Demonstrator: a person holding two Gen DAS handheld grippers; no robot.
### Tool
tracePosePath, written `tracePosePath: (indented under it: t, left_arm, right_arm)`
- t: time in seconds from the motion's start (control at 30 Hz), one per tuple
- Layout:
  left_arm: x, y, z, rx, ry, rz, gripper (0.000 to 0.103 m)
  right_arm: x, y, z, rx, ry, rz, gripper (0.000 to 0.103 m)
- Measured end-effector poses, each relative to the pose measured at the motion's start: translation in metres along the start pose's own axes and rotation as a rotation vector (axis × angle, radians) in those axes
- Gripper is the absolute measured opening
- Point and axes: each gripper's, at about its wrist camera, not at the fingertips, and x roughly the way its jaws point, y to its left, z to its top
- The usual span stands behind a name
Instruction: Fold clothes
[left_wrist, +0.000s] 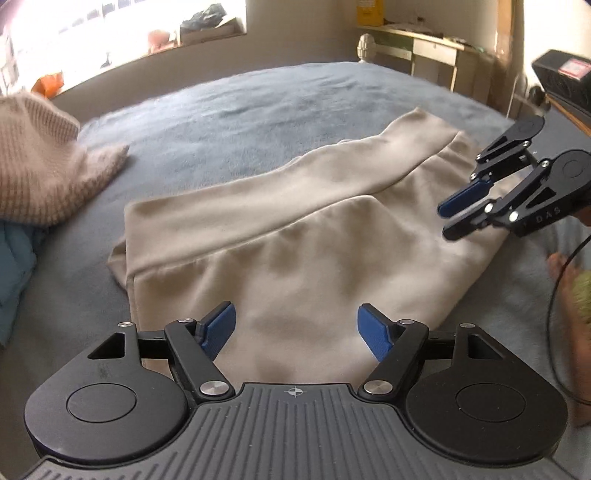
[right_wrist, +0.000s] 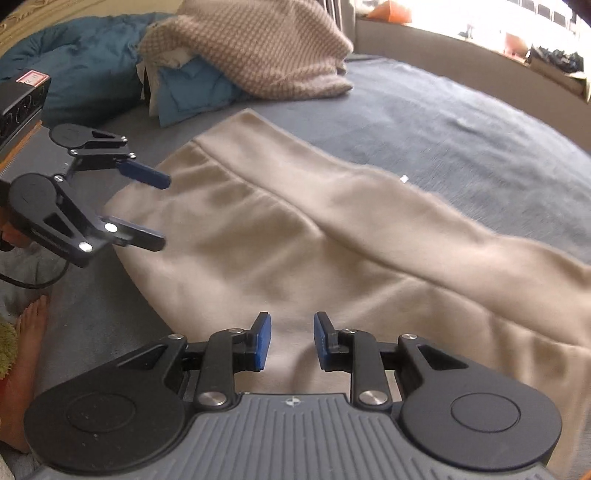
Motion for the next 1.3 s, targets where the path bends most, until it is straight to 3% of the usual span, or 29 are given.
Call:
tracePosePath:
  t: [0.07,0.17,0.47,0.57,0.67,0.8,0.93,1.07,1.13,1.23,1.3]
  left_arm:
    - [0.004,0.008,-0.009,-0.053,0.032,0.015,0.074]
    - [0.009,0.019,-0.021,-0.133,0.075,0.034,0.076]
    - [0.007,0.043,-0.019,-0.255,0.097,0.029,0.075]
    - [0.01,0.044,-0.02,-0.26,0.097,0.027,0.075]
    - [0.011,0.044,-0.019,-0.266,0.1,0.028,0.075]
    - [0.007,0.045,-0.02,-0.276,0.1,0.032,0.075]
    - [0.006,0.048,-0.022,-0.294,0.093,0.032,0.075]
    - [0.009,0.049,-0.022,-0.306,0.096,0.026,0.076]
    - [0.008,0.049,-0.022,-0.297,0.097,0.025,0.076]
    - [0.007,0.049,-0.021,-0.302,0.094,0.028,0.075]
    - [0.005,0.049,-0.021,-0.309,0.088,0.034,0.075]
  right_arm:
    - [-0.008,-0.005,-0.004,0.017,-0.012,0.0,0.027]
    - [0.009,-0.011,-0.021,0.058,0.073,-0.046,0.027]
    - [-0.019,-0.015,-0.026,0.079,0.017,-0.132,0.027]
    - [-0.009,-0.031,-0.046,0.169,0.062,-0.167,0.027]
    - [-0.016,-0.041,-0.047,0.253,0.033,-0.158,0.026]
    - [-0.042,-0.05,-0.045,0.275,-0.008,-0.227,0.026]
    - [-0.056,-0.082,-0.073,0.429,0.021,-0.33,0.026]
    - [-0.05,-0.096,-0.089,0.467,0.065,-0.329,0.026]
    - [-0.057,-0.095,-0.081,0.434,0.048,-0.36,0.026]
    - [-0.069,-0.107,-0.079,0.497,-0.005,-0.4,0.026]
    - [-0.059,-0.117,-0.081,0.51,0.034,-0.453,0.026]
